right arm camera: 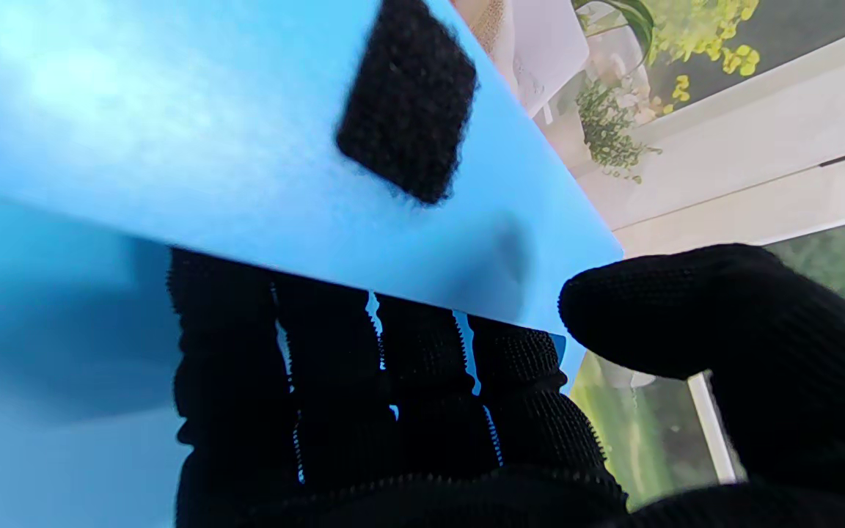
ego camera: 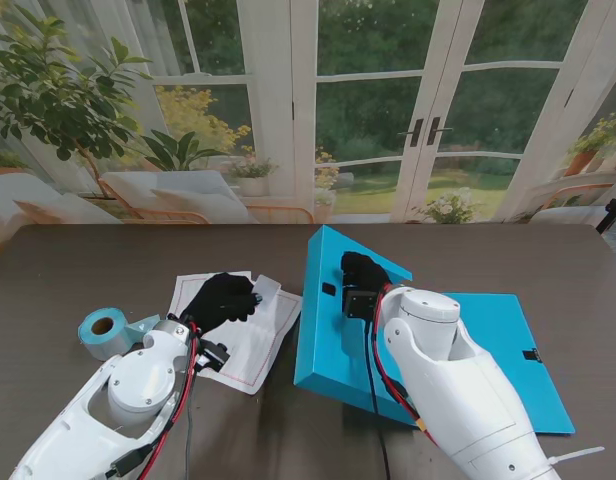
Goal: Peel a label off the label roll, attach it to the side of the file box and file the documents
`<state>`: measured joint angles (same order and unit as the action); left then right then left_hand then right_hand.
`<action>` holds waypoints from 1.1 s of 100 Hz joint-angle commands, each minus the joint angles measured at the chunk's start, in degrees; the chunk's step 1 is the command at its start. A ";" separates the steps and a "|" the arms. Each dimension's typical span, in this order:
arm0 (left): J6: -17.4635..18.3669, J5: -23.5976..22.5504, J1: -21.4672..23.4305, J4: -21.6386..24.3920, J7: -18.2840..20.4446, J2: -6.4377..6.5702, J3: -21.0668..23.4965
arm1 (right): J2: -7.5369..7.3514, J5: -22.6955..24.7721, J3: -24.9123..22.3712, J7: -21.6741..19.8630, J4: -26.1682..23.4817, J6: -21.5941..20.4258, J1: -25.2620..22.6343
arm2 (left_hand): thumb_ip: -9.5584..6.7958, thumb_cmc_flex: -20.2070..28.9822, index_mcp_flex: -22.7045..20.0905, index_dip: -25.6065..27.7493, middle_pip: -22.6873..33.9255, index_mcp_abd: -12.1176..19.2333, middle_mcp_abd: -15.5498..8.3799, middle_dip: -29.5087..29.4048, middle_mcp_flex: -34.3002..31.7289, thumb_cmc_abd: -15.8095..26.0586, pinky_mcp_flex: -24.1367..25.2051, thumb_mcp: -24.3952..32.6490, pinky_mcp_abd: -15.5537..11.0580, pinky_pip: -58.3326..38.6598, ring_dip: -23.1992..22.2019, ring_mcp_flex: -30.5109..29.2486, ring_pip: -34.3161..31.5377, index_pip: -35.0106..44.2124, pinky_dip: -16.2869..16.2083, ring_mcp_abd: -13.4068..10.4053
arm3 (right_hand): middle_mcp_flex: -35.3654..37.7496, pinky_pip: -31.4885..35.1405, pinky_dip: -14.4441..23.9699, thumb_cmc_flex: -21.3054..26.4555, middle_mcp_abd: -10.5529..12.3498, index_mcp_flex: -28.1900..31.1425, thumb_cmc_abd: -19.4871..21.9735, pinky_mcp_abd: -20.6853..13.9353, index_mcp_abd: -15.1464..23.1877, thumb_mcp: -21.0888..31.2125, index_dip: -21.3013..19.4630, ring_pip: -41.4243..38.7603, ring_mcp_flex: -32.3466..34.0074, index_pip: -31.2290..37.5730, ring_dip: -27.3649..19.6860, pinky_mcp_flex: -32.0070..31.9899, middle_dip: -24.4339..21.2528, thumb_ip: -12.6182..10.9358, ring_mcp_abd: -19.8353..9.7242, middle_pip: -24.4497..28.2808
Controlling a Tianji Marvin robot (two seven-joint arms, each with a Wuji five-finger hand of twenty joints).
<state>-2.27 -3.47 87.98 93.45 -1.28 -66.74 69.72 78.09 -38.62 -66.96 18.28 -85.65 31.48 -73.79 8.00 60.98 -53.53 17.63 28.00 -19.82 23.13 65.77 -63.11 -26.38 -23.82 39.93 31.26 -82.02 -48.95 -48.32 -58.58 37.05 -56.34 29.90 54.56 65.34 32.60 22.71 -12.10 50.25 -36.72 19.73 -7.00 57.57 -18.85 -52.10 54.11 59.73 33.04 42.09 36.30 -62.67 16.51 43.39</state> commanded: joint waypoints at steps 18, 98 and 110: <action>-0.19 0.88 -3.63 -1.58 1.88 -0.51 -1.87 | -0.40 0.21 -0.20 -1.74 -3.28 0.60 -0.92 | 1.23 2.01 -1.92 1.26 0.23 0.11 2.43 -0.49 0.32 0.09 1.78 0.36 -1.37 2.08 -1.22 0.13 -1.09 2.04 -0.67 4.63 | 0.37 -0.61 1.83 -0.54 -0.92 1.89 1.39 0.82 1.56 0.23 -0.17 -1.20 -1.08 -0.35 0.54 -27.87 -0.54 -0.22 1.46 -0.13; -2.60 2.51 -13.00 -4.26 5.21 -0.82 -7.15 | -1.80 2.21 0.67 -6.20 -6.23 1.12 -3.30 | 1.07 2.10 -1.64 1.24 0.13 0.57 2.21 -0.42 0.98 0.65 2.06 -0.54 -1.98 2.16 -1.25 0.66 -1.15 1.81 -0.60 3.98 | 0.50 -0.85 2.23 -0.12 -1.31 2.27 1.07 0.95 1.16 0.33 -0.48 -1.16 -1.14 -0.84 0.52 -28.06 -0.50 -0.70 2.00 -0.36; -2.98 2.56 -13.54 -4.62 5.59 -0.82 -7.57 | -1.91 2.44 0.67 -6.56 -6.23 1.01 -3.46 | 1.02 2.16 -1.61 1.22 0.11 0.69 2.24 -0.41 1.05 0.70 2.13 -0.71 -2.04 2.17 -1.24 0.71 -1.13 1.76 -0.59 4.02 | 0.60 -0.84 2.28 -0.11 -1.36 2.32 1.09 0.93 1.19 0.32 -0.52 -1.18 -1.10 -0.84 0.52 -28.05 -0.48 -0.71 1.96 -0.34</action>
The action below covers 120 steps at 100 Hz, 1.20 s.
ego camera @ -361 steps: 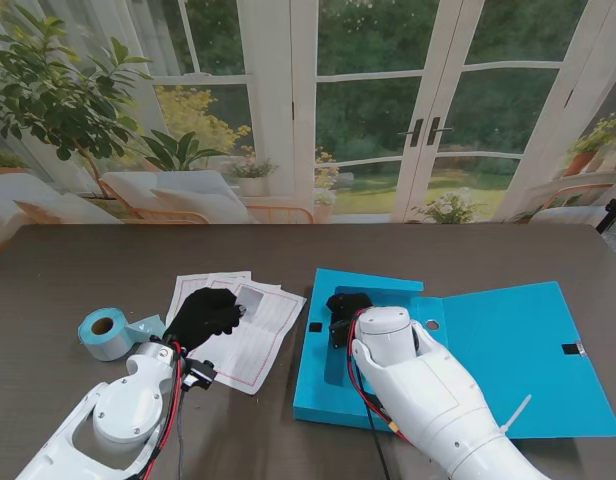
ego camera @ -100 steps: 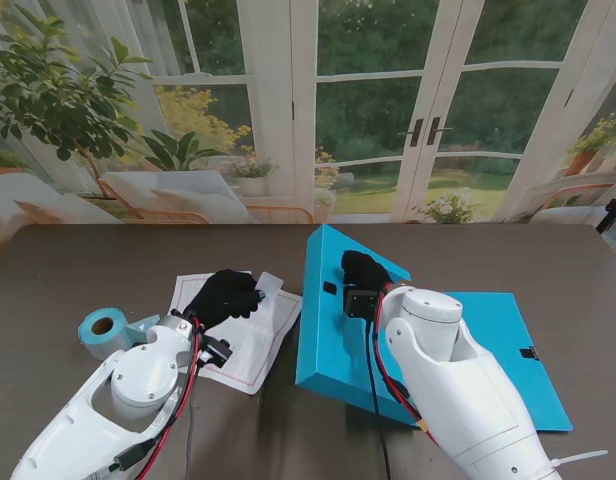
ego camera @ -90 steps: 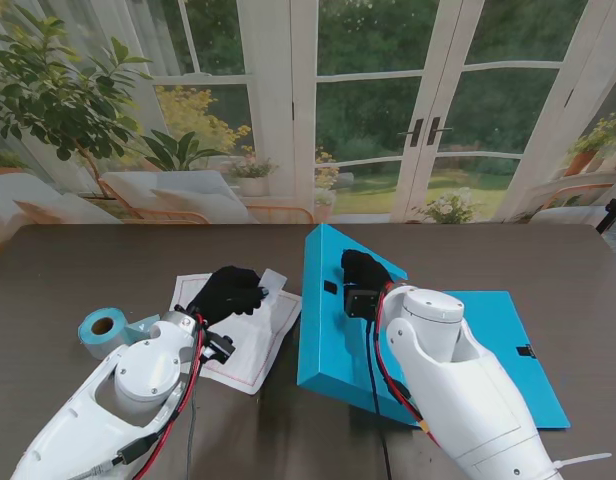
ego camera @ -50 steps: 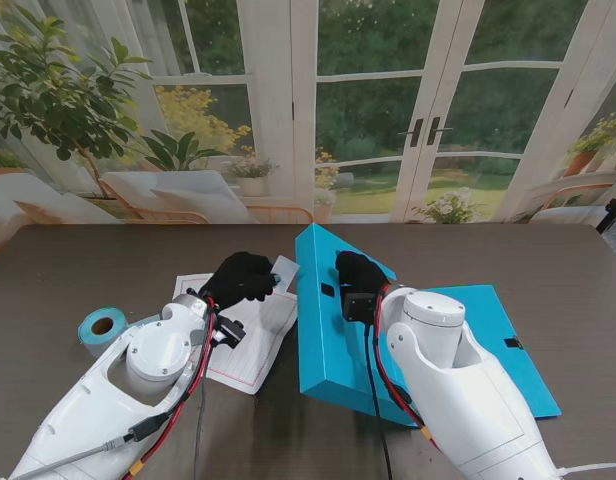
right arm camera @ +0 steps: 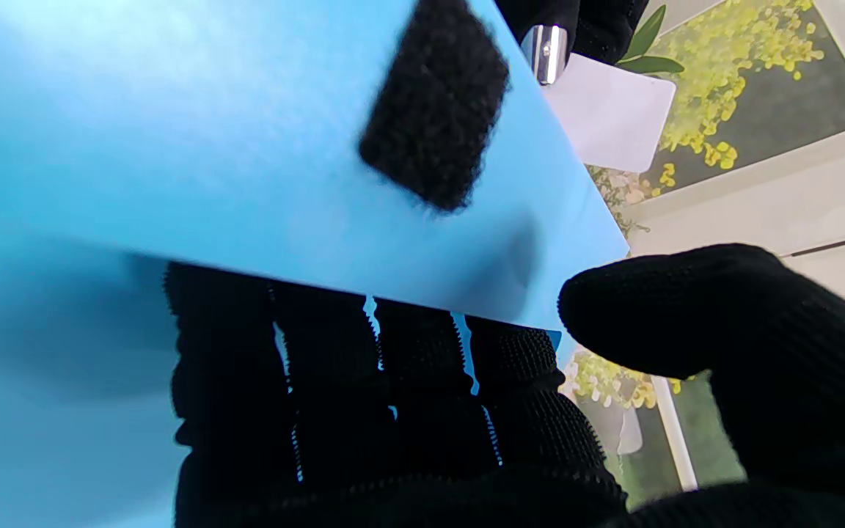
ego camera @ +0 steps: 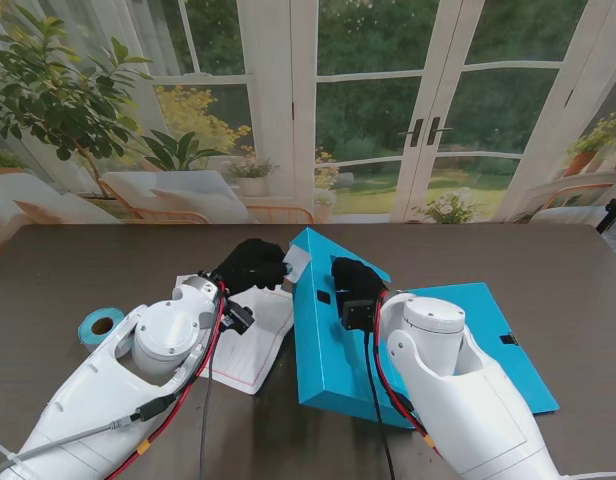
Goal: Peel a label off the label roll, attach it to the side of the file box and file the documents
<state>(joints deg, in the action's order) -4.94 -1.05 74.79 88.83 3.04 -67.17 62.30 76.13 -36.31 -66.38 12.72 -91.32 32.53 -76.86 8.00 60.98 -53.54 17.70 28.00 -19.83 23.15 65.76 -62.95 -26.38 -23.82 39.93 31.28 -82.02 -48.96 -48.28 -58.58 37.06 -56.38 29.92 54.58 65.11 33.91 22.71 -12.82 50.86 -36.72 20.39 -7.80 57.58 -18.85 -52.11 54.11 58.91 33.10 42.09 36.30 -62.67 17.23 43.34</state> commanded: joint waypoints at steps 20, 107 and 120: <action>-0.49 -0.06 -0.61 -0.12 1.92 -0.24 -0.50 | -0.02 0.19 -0.04 -1.06 -0.69 -0.10 -0.55 | 0.96 2.22 -1.53 1.17 0.13 0.86 2.22 -0.36 0.99 0.82 2.21 -0.97 -2.06 2.19 -1.24 0.74 -1.14 1.69 -0.55 4.01 | 0.55 -0.61 1.03 -0.02 -0.60 1.70 1.01 0.29 1.95 0.34 -0.53 -1.15 -1.13 -0.05 0.46 -28.03 -0.47 -0.81 1.31 -0.32; -1.45 -0.55 -1.06 -0.42 3.44 0.19 0.54 | -0.45 0.29 -0.71 -1.82 -2.35 0.14 -0.86 | 0.80 2.38 -1.48 1.20 0.17 0.95 2.15 -0.40 1.19 1.03 2.32 -1.44 -2.23 2.15 -1.24 0.91 -1.12 1.59 -0.59 3.91 | 0.74 -0.64 1.15 0.05 -0.59 1.82 0.75 0.26 2.02 0.23 -0.61 -1.23 -0.88 -0.08 0.48 -28.04 -0.46 -0.94 1.23 -0.36; -1.47 -0.53 -1.45 -0.69 3.51 0.16 0.31 | -0.55 0.34 -0.74 -2.15 -2.46 0.16 -1.00 | 0.78 2.38 -1.43 1.18 0.21 1.06 2.19 -0.43 1.16 1.03 2.32 -1.54 -2.23 2.15 -1.24 0.86 -1.12 1.55 -0.60 3.99 | 0.76 -0.64 1.16 0.12 -0.59 1.84 0.71 0.25 1.95 0.26 -0.60 -1.18 -0.98 -0.09 0.47 -28.04 -0.46 -0.99 1.32 -0.39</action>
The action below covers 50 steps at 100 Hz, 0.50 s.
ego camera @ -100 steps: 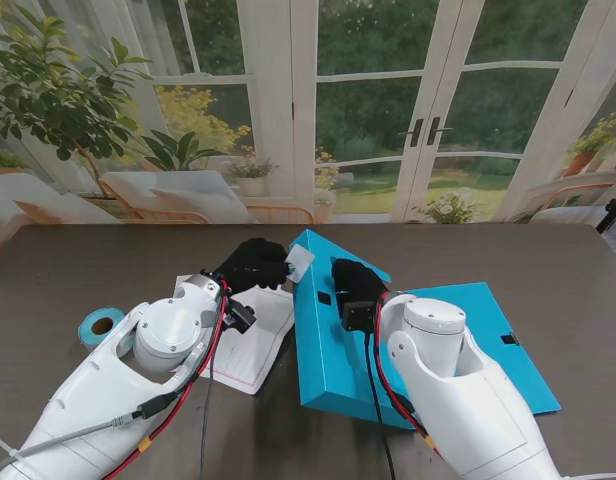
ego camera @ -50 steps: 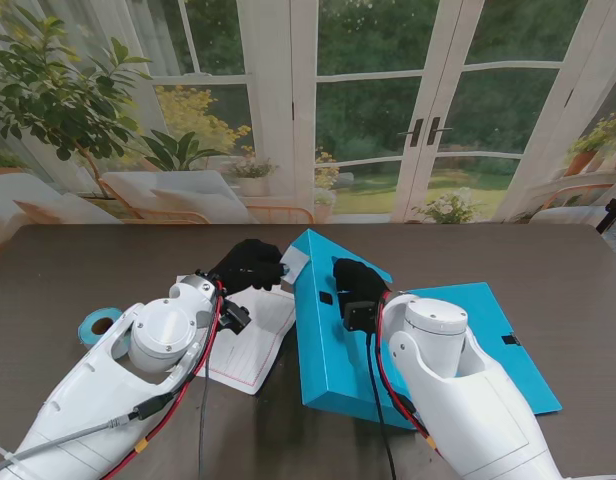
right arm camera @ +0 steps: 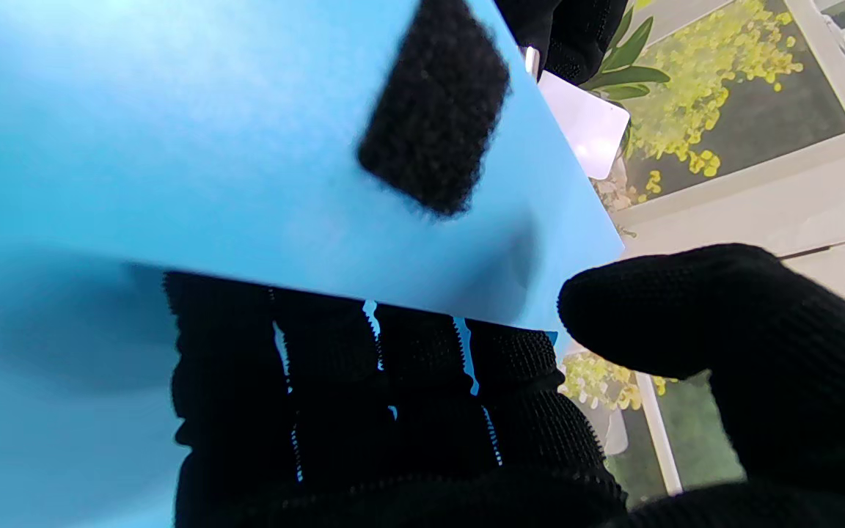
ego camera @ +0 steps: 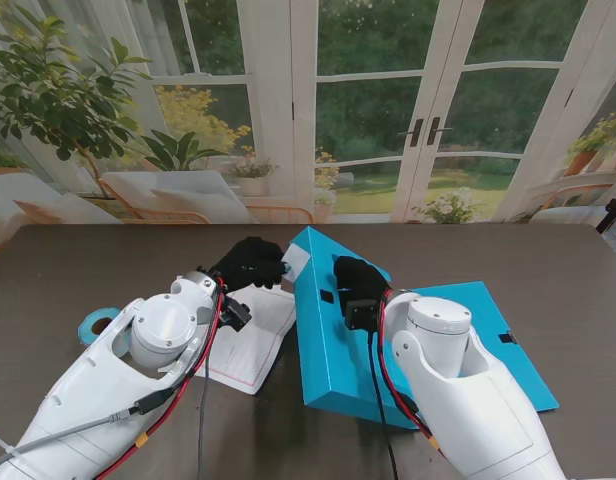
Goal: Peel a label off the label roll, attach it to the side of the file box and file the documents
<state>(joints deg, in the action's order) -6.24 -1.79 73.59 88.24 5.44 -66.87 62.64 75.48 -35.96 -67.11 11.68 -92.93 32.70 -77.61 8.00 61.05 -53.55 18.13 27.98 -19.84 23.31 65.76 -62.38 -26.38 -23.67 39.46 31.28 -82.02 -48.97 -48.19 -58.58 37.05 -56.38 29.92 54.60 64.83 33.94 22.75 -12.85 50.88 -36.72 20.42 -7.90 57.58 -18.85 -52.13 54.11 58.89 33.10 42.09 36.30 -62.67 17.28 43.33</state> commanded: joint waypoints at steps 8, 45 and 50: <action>-0.29 0.18 -0.35 -0.11 1.16 -0.15 -0.09 | 0.06 0.14 -0.01 -1.24 -0.89 0.04 -0.31 | 0.76 2.33 -1.43 0.74 0.24 1.00 2.10 -0.49 0.56 1.10 2.18 -1.11 -2.23 2.15 -1.23 0.74 -1.14 1.53 -0.61 4.02 | 0.76 -0.36 1.14 0.12 -0.55 1.87 0.64 0.23 2.12 0.26 -0.61 -1.18 -0.90 -0.04 0.46 -28.04 -0.46 -1.01 1.24 -0.40; -0.84 -1.18 -1.38 -1.31 1.97 0.06 -0.86 | 0.03 -0.36 -0.04 -1.24 -1.29 0.06 -0.59 | 0.80 2.45 -1.13 0.32 0.32 1.20 1.88 -1.01 0.76 1.73 2.21 -2.15 -2.32 2.16 -1.26 0.80 -1.15 0.93 -0.64 3.79 | 0.70 -0.44 1.12 0.16 -0.54 1.85 0.59 0.18 2.05 0.24 -0.59 -1.12 -0.97 -0.06 0.45 -28.14 -0.44 -1.05 1.23 -0.43; -0.78 -1.17 -1.52 -1.62 1.87 0.00 -1.03 | 0.00 -0.46 -0.05 -1.32 -1.36 0.06 -0.63 | 0.77 2.52 -1.07 0.24 0.33 1.22 1.88 -1.09 0.77 1.80 2.20 -2.28 -2.34 2.15 -1.28 0.75 -1.21 0.83 -0.65 3.71 | 0.72 -0.45 1.12 0.12 -0.56 1.88 0.56 0.19 2.09 0.20 -0.60 -1.13 -0.94 -0.05 0.46 -28.15 -0.43 -1.04 1.24 -0.43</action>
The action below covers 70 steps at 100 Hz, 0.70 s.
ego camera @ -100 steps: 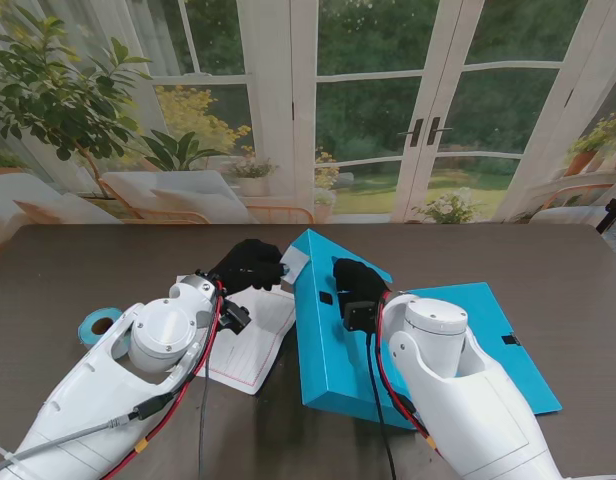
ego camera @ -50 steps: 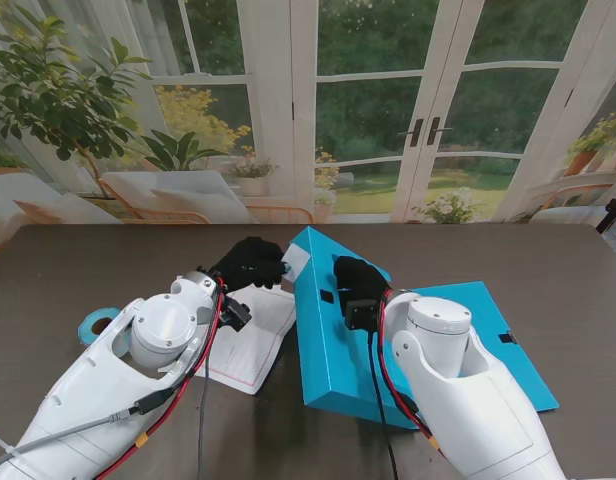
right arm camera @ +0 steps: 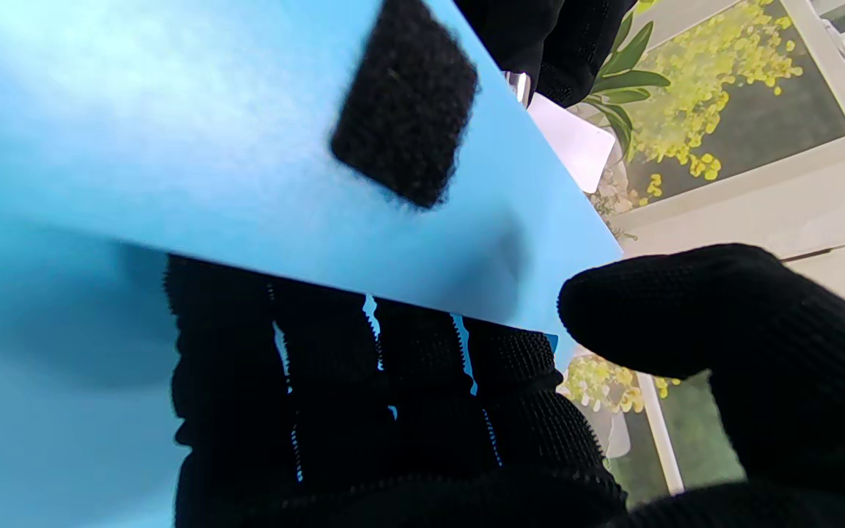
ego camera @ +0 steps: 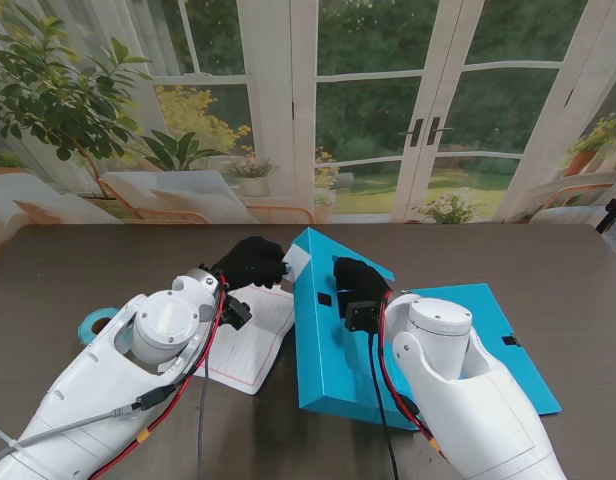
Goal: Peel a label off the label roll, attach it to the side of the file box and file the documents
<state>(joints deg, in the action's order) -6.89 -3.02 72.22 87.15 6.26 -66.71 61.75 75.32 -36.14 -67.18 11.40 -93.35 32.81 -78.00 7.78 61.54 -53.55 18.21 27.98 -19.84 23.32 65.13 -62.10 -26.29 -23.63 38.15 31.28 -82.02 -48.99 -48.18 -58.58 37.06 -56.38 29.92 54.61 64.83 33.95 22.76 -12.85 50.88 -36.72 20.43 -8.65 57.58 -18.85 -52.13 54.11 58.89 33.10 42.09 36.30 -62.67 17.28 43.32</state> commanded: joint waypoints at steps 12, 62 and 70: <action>0.13 0.09 -0.49 -1.26 0.74 -0.31 -0.58 | 0.02 -0.18 0.08 -1.63 -0.91 -0.10 -0.23 | 0.91 2.14 -1.09 -0.09 0.45 1.21 1.83 -0.57 0.53 1.72 2.09 -1.24 -2.40 2.09 -1.28 0.66 -1.29 0.63 -0.67 3.70 | 0.69 -0.46 1.11 0.08 -0.45 1.91 0.57 0.18 2.92 0.16 -0.63 -1.12 -0.95 -0.02 0.46 -28.15 -0.44 -0.99 1.20 -0.45; 1.25 -2.21 -1.64 -2.73 0.79 -0.13 -1.64 | -0.32 -0.39 0.34 -3.46 -0.76 0.46 -0.23 | -0.66 -6.73 -0.87 -1.69 2.43 1.45 1.08 -9.41 2.30 3.34 2.20 -5.27 -3.10 1.95 -1.33 0.94 -1.57 -4.92 -0.78 2.68 | 0.62 -0.46 1.13 0.06 -0.56 1.89 0.59 0.15 2.88 0.19 -0.71 -1.00 -1.15 0.04 0.46 -28.17 -0.44 -0.93 1.29 -0.61; 1.49 -3.22 -1.85 -2.90 0.96 0.02 -1.76 | -0.32 -0.55 0.37 -3.56 -0.79 0.58 -0.23 | -0.83 -9.73 -0.78 -0.88 2.44 1.40 0.83 -9.44 2.75 3.31 2.15 -4.48 -3.43 1.82 -1.32 1.03 -1.83 -6.63 -0.74 2.12 | 0.52 -0.50 1.12 0.04 -0.60 1.85 0.61 0.12 2.78 0.18 -0.69 -0.97 -1.22 -0.03 0.46 -28.24 -0.43 -0.92 1.26 -0.64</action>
<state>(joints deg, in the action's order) -5.66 -6.26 70.63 84.38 5.95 -66.65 60.05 74.74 -36.36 -67.06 8.92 -93.41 33.30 -78.14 7.13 54.20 -54.73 17.28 29.40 -19.87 23.45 56.18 -60.85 -23.40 -22.90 32.66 31.28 -81.90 -49.47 -47.33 -58.58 34.03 -56.59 29.97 54.61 64.82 33.95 22.76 -12.87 50.88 -36.72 20.43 -9.23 57.58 -18.85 -52.13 54.11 58.87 33.10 42.08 36.30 -62.67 17.29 43.30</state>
